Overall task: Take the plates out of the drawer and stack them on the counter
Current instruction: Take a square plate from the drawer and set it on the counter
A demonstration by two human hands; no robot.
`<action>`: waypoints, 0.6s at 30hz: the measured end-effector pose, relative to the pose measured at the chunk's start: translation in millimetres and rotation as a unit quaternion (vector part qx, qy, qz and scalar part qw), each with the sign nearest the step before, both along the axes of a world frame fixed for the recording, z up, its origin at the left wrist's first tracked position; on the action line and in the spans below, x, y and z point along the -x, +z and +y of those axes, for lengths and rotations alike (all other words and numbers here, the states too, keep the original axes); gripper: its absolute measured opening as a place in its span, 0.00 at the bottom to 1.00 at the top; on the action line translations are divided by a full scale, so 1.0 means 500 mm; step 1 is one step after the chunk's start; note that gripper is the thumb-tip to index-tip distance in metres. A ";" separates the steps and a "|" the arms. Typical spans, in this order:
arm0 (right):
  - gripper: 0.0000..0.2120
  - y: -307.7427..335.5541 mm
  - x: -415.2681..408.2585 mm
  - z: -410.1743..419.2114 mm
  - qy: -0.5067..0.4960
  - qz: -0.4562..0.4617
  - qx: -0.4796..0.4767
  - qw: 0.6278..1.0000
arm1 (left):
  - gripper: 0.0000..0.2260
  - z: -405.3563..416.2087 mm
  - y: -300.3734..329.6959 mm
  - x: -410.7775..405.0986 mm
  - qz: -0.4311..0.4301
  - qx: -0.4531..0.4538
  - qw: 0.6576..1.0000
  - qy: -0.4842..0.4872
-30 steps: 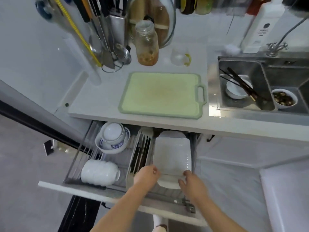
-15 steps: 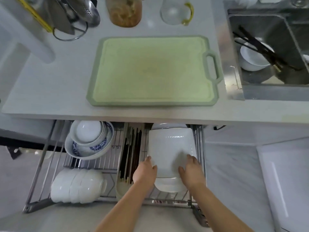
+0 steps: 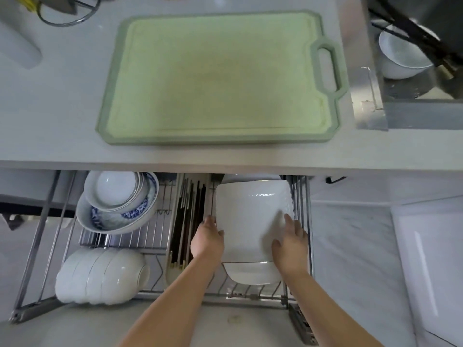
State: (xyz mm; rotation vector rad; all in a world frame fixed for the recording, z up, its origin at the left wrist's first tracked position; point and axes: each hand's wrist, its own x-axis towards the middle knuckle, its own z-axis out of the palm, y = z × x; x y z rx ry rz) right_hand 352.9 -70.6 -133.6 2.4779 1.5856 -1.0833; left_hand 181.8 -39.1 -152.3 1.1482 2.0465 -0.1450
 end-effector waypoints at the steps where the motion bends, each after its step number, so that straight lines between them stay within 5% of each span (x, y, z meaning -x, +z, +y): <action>1: 0.33 0.001 -0.001 -0.001 -0.004 0.009 -0.003 1.000 | 0.14 0.001 -0.001 0.000 0.002 -0.003 1.000 0.008; 18: 0.31 0.009 0.003 0.000 -0.085 0.040 0.033 0.995 | 0.14 -0.017 0.037 0.045 -0.011 -0.044 0.999 -0.004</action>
